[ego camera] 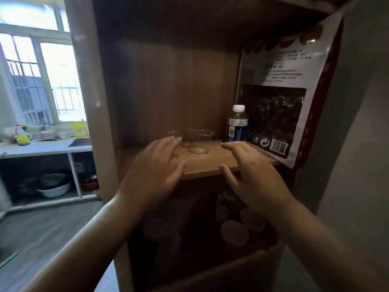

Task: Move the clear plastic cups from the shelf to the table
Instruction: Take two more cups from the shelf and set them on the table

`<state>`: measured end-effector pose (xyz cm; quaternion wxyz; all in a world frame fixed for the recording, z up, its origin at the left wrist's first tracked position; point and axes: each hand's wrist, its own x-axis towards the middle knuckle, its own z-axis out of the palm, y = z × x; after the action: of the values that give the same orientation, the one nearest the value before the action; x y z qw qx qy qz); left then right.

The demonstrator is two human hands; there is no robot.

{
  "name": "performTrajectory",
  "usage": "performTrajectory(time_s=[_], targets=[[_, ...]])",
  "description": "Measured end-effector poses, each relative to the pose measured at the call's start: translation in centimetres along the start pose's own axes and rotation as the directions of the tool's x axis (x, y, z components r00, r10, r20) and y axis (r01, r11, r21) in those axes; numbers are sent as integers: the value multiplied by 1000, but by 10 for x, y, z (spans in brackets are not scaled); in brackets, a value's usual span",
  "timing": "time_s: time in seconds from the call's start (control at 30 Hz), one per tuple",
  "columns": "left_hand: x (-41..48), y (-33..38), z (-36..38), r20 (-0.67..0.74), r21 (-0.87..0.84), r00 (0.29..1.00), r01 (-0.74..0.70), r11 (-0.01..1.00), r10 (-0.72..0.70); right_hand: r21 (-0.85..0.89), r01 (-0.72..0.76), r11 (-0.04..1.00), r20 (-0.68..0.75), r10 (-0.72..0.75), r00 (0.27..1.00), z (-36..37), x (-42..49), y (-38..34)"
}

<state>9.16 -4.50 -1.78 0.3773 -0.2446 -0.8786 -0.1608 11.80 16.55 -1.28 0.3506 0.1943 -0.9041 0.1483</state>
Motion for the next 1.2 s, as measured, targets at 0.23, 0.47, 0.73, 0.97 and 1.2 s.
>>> performTrajectory(time_s=[0.23,0.47,0.73,0.97,1.2], targets=[[53,-13,46,148,171,966,188,967,-214,105,42,994,139,-56,989,42,86,64],[75,-24,72,162,245,949,225,943,-268,164,74,984,159,-101,982,79,126,88],[81,-29,83,87,200,962,237,951,-258,178,129,976,175,-161,971,96,133,96],[74,-30,79,57,226,972,208,952,-226,97,182,979,120,-193,974,99,125,90],[43,-17,38,14,201,985,164,966,-170,136,252,958,8,-255,967,81,103,61]])
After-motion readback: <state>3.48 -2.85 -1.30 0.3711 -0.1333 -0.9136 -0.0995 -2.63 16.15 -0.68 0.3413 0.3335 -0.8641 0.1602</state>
